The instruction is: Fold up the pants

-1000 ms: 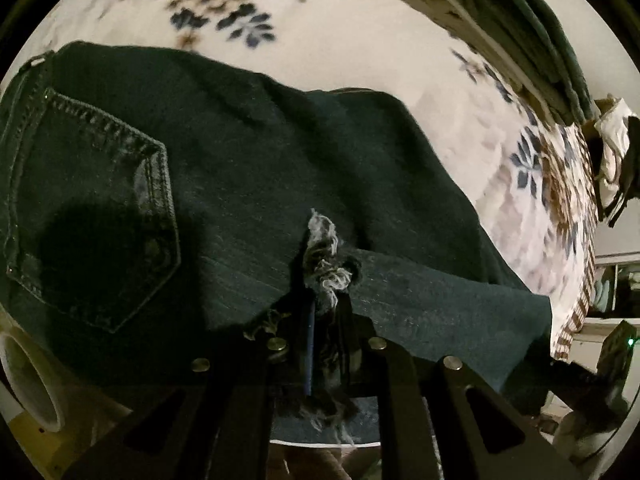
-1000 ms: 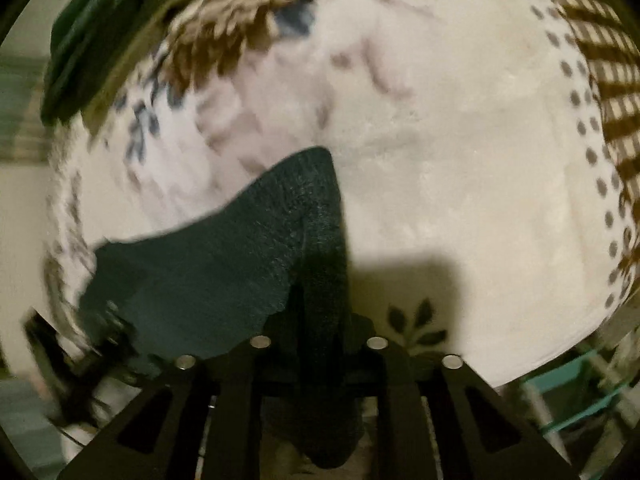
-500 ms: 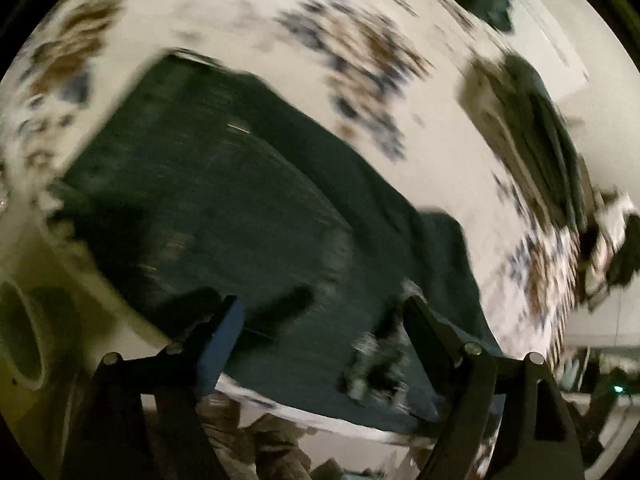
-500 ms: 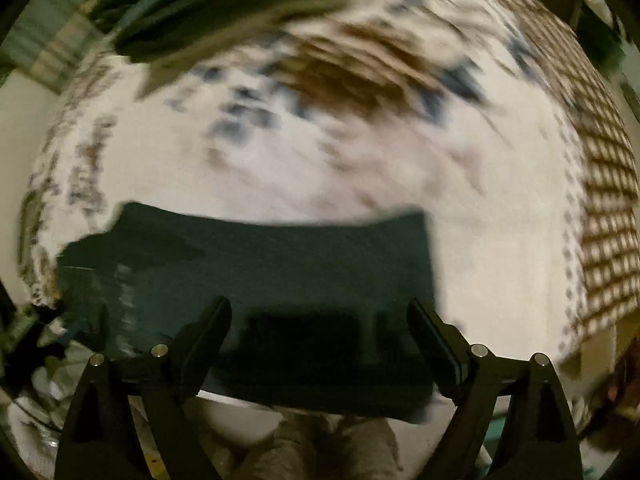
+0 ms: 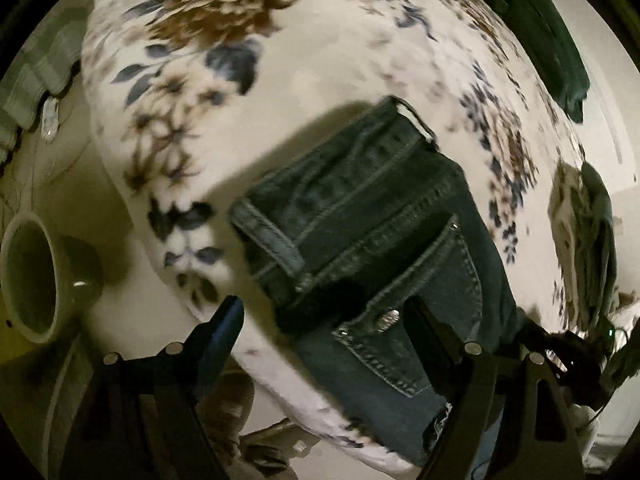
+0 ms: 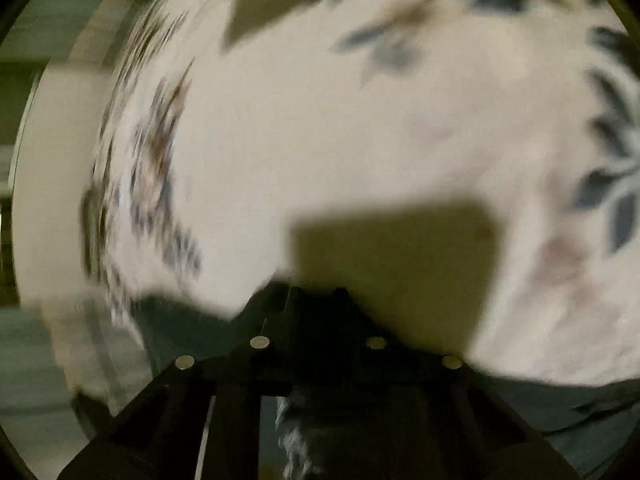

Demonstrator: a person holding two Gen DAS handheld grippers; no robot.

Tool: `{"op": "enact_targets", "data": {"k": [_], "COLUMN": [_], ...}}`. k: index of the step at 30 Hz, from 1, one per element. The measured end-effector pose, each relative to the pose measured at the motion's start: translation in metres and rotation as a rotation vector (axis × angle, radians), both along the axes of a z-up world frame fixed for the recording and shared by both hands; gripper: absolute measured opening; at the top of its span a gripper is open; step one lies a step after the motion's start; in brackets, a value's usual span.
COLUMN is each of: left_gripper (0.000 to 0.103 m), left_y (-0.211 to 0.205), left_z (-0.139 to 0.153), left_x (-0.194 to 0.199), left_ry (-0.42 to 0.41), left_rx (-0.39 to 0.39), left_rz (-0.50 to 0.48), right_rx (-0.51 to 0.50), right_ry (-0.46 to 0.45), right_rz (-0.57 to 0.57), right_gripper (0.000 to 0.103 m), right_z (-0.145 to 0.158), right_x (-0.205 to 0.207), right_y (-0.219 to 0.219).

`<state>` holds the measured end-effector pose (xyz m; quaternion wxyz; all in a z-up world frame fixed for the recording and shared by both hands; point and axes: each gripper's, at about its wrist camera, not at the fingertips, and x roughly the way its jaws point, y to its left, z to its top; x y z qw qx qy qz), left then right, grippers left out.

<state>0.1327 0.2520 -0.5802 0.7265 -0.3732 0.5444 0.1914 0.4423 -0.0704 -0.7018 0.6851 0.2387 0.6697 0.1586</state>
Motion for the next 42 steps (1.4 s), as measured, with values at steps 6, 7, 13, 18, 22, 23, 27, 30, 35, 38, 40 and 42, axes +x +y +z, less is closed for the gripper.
{"op": "enact_targets", "data": {"k": [6, 7, 13, 18, 22, 23, 27, 30, 35, 38, 40, 42], "left_gripper": [0.081, 0.081, 0.081, 0.080, 0.080, 0.074, 0.029, 0.026, 0.025, 0.025, 0.025, 0.024], "left_y": [0.022, 0.026, 0.030, 0.022, 0.023, 0.022, 0.023, 0.011, -0.037, -0.095, -0.138, -0.190], "left_z": [-0.014, -0.019, -0.040, -0.030, -0.041, -0.039, -0.031, -0.004, 0.074, 0.125, 0.148, 0.161], "left_x": [-0.020, -0.022, -0.007, 0.017, 0.027, 0.026, 0.007, 0.004, 0.012, 0.013, 0.012, 0.013], "left_ry": [-0.033, -0.050, -0.123, -0.227, -0.242, -0.249, -0.290, -0.334, -0.469, -0.538, -0.572, -0.585], "left_rx": [-0.104, -0.133, -0.128, -0.119, -0.116, -0.111, -0.109, -0.042, 0.066, 0.130, 0.146, 0.140], "left_rz": [0.129, 0.158, 0.184, 0.170, 0.198, 0.203, 0.244, 0.207, 0.039, -0.155, -0.277, -0.404], "right_rx": [-0.008, -0.011, 0.017, 0.000, -0.007, -0.019, -0.054, -0.065, -0.074, -0.080, -0.080, -0.086], "right_ry": [-0.019, -0.033, 0.024, 0.055, 0.051, 0.044, 0.012, -0.010, -0.038, -0.042, -0.043, -0.047], "right_rz": [-0.035, -0.039, -0.116, -0.151, -0.154, -0.152, -0.155, -0.173, -0.209, -0.244, -0.272, -0.304], "right_gripper": [0.059, 0.061, 0.062, 0.062, 0.062, 0.062, 0.062, 0.062, 0.062, 0.062, 0.062, 0.062], "right_z": [0.030, 0.037, 0.031, 0.016, 0.017, 0.018, 0.027, 0.033, 0.044, 0.049, 0.054, 0.061], "right_x": [-0.035, -0.048, -0.101, -0.129, -0.141, -0.144, -0.151, -0.158, -0.172, -0.182, -0.188, -0.196], "right_y": [-0.025, -0.028, -0.063, -0.083, -0.095, -0.098, -0.112, -0.129, -0.166, -0.194, -0.214, -0.237]}}
